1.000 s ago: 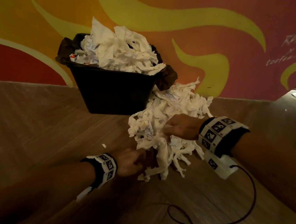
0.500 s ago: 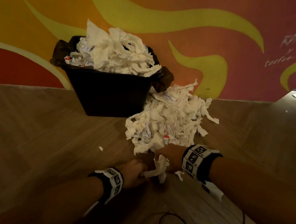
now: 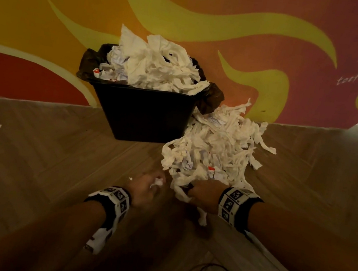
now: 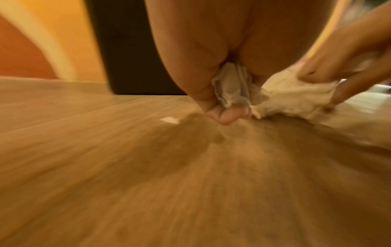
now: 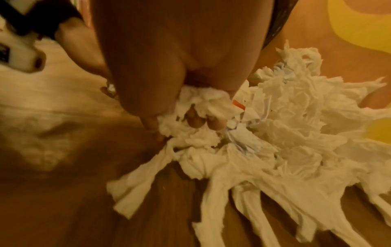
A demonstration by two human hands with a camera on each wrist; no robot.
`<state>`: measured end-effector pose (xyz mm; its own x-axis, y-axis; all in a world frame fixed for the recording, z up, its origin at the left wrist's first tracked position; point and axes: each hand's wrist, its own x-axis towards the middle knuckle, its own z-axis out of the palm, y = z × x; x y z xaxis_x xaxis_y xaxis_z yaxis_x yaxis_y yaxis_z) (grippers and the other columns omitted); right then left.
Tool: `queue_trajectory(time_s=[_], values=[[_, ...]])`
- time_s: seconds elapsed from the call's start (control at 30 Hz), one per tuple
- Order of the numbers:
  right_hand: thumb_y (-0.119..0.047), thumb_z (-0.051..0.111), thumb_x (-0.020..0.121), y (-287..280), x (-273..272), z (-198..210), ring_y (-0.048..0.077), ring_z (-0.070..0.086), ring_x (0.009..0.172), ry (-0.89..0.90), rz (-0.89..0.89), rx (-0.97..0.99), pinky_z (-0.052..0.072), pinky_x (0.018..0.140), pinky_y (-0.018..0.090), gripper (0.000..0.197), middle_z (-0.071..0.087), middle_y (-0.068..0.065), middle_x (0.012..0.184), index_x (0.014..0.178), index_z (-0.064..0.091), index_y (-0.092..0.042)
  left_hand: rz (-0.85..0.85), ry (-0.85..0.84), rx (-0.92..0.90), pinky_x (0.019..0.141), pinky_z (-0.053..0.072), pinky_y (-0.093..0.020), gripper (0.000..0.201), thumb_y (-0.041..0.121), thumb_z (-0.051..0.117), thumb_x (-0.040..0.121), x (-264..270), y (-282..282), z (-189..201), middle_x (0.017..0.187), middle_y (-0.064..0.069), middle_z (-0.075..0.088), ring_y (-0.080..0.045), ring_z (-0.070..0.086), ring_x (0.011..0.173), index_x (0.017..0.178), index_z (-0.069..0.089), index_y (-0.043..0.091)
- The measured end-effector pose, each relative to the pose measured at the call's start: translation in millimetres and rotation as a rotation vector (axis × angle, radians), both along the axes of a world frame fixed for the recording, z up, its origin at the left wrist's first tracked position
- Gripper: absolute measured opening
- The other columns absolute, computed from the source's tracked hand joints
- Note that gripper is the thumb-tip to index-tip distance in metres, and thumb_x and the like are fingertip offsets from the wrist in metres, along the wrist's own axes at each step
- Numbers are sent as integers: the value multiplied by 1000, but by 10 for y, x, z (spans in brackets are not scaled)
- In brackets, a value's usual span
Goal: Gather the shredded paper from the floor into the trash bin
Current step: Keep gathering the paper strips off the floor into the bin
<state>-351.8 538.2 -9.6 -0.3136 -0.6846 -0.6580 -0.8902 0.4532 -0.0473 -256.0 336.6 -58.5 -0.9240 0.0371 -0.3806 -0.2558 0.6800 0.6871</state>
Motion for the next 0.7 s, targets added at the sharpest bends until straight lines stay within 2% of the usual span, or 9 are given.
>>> queue_trajectory(time_s=[0.1,0.13,0.2,0.3,0.37,0.47,0.53,0.6,0.7], values=[[-35,32,102,-65,13,43,20,53,97,-53,-53,-183,43,84,32,37,55,8,110,105,59,-11,152,45,-13,69,47,-25,16,20,46,98,21,-220,-17,93,4,64,-13,62,80,101,58,31],[-39,29,102,-106,21,73,15,51,87,-76,-83,-239,41,79,30,41,54,7,104,97,59,-13,196,60,-61,76,48,-27,14,28,49,98,35,-295,-33,97,2,66,-17,63,87,105,61,27],[-43,28,102,-201,31,158,6,43,73,-124,-142,-362,32,73,25,47,52,5,91,81,58,-13,267,58,-184,90,46,-29,33,38,56,94,78,-440,-92,114,-2,66,-22,60,106,120,61,19],[-41,34,101,-334,25,303,4,37,71,-170,-246,-500,28,75,24,45,43,-2,83,66,51,-18,302,9,-255,95,43,-29,42,40,63,89,163,-576,-155,124,-4,62,-24,56,116,125,59,19],[-34,44,98,-411,18,382,10,43,77,-166,-300,-562,33,76,27,42,45,-1,84,66,54,-10,303,-25,-250,97,46,-33,38,38,66,87,198,-611,-188,123,-4,63,-24,55,117,120,62,21],[-24,58,88,-496,-26,497,17,55,81,-161,-395,-670,45,77,33,28,61,7,86,73,62,-1,332,-12,-244,98,46,-36,26,28,64,89,191,-599,-223,125,-5,61,-26,54,117,113,67,18],[-19,61,84,-516,-63,551,19,60,77,-173,-434,-737,48,72,34,18,65,7,80,70,60,-7,319,-13,-277,97,45,-34,21,21,61,90,176,-565,-221,124,-8,62,-28,56,114,110,68,16],[-13,59,84,-505,-113,579,21,60,74,-197,-479,-761,48,69,34,22,62,5,76,65,51,-21,318,-34,-280,98,45,-34,27,21,58,92,159,-540,-226,126,-10,60,-28,56,113,117,65,13],[-8,54,86,-435,-212,575,24,59,69,-284,-595,-748,51,60,36,23,56,6,76,77,43,-25,337,-90,-240,96,46,-37,34,29,48,98,124,-491,-184,126,-15,57,-30,56,113,119,60,5]])
